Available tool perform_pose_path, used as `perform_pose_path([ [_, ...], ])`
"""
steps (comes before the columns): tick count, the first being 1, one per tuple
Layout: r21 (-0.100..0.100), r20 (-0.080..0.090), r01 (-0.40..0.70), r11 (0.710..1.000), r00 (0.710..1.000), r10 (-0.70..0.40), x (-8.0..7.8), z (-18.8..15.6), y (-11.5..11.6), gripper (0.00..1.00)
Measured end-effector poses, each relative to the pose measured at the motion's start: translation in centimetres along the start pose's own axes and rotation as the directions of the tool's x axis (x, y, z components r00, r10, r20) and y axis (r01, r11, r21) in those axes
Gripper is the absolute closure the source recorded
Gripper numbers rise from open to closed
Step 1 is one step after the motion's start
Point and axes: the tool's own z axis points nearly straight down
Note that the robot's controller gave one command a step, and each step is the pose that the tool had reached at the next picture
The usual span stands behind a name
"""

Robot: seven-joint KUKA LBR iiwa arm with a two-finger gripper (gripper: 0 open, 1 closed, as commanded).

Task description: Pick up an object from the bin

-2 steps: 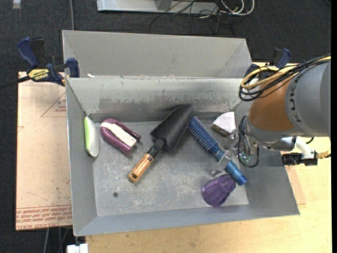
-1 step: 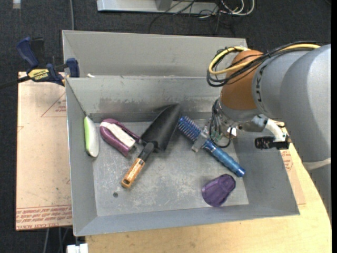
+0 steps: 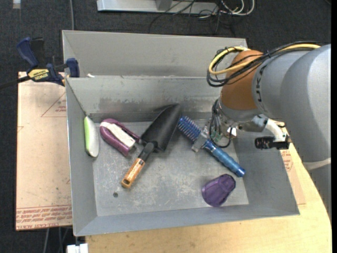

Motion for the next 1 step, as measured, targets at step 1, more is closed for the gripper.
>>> perform_pose_path([
  [1, 0.005, -0.007, 0.000, 1.000, 1.000, 0.000, 0.22, -1.10, -0.18, 1.00],
])
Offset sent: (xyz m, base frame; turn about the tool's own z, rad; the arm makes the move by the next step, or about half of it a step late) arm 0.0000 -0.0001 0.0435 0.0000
